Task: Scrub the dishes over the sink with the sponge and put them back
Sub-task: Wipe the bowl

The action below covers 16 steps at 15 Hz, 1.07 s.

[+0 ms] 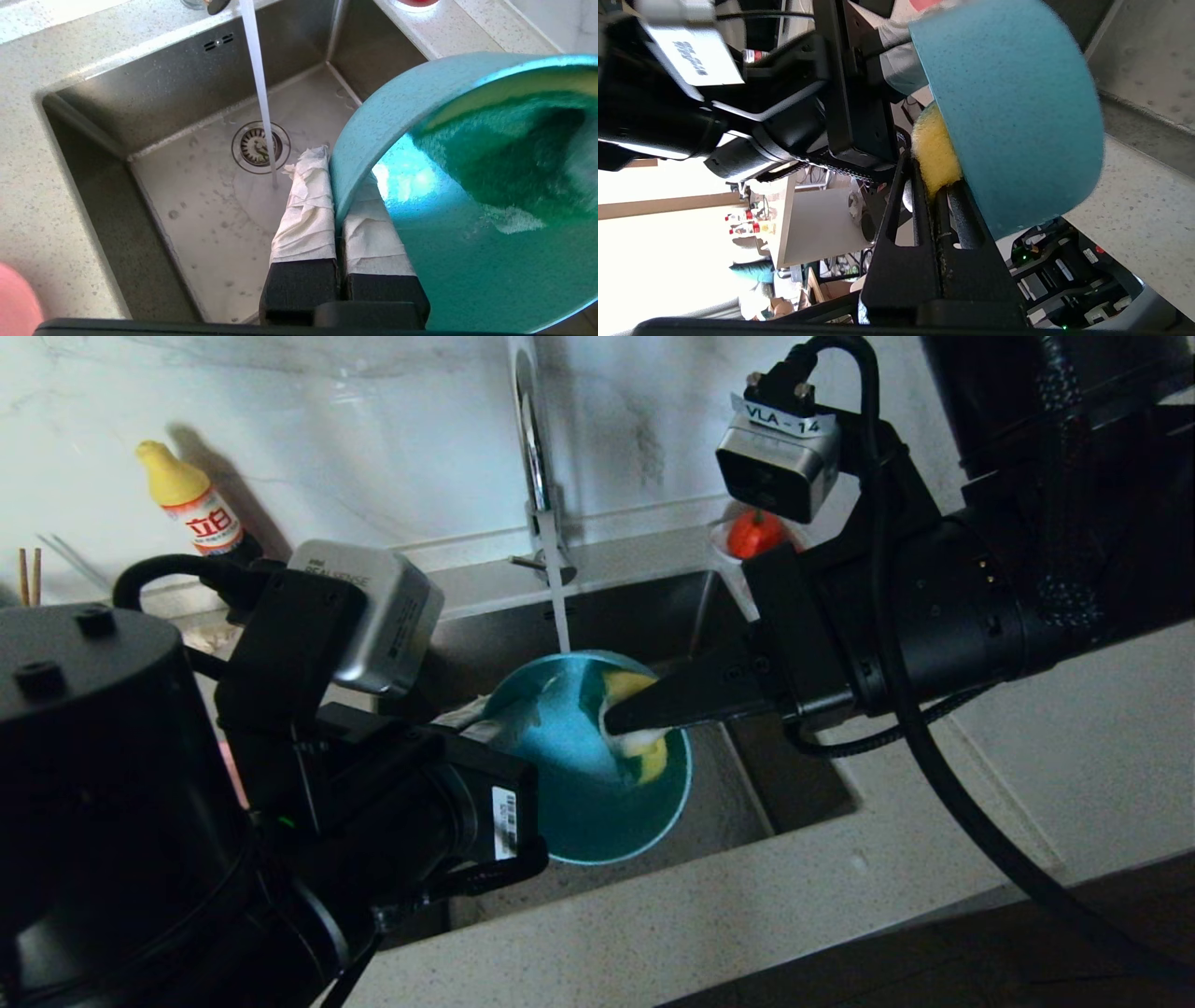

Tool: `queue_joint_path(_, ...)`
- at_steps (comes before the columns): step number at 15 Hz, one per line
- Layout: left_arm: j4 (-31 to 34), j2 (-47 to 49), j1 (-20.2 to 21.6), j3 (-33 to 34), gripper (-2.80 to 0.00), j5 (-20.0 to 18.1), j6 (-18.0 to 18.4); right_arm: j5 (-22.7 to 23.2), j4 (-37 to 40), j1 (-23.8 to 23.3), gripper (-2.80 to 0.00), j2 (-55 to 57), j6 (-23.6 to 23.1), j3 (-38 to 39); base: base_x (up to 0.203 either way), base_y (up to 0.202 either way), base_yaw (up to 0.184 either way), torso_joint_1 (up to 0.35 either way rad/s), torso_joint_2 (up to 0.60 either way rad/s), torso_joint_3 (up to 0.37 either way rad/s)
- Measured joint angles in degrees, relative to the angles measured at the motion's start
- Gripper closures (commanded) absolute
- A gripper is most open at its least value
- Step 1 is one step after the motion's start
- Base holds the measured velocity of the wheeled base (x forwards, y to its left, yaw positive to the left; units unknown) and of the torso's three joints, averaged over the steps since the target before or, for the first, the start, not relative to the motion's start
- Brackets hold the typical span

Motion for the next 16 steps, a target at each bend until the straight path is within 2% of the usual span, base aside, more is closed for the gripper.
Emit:
queue_joint_path(9, -0.02, -0.29, 0.29, -0.33, 0.00, 0.18, -0.43, 0.13, -0.33, -0.20, 0.00, -1.82, -0.06, 3.31, 0.000, 0.000, 0.000, 0.000, 0.00, 0.000)
queue_joint_path(16, -0.13, 0.87, 0.71, -3.04, 0.00, 0.18, -0.78, 0.24, -0.55, 2.26, 0.00, 0.57, -0.04, 4.24, 0.000, 0.000, 0.000, 0.000, 0.00, 0.000)
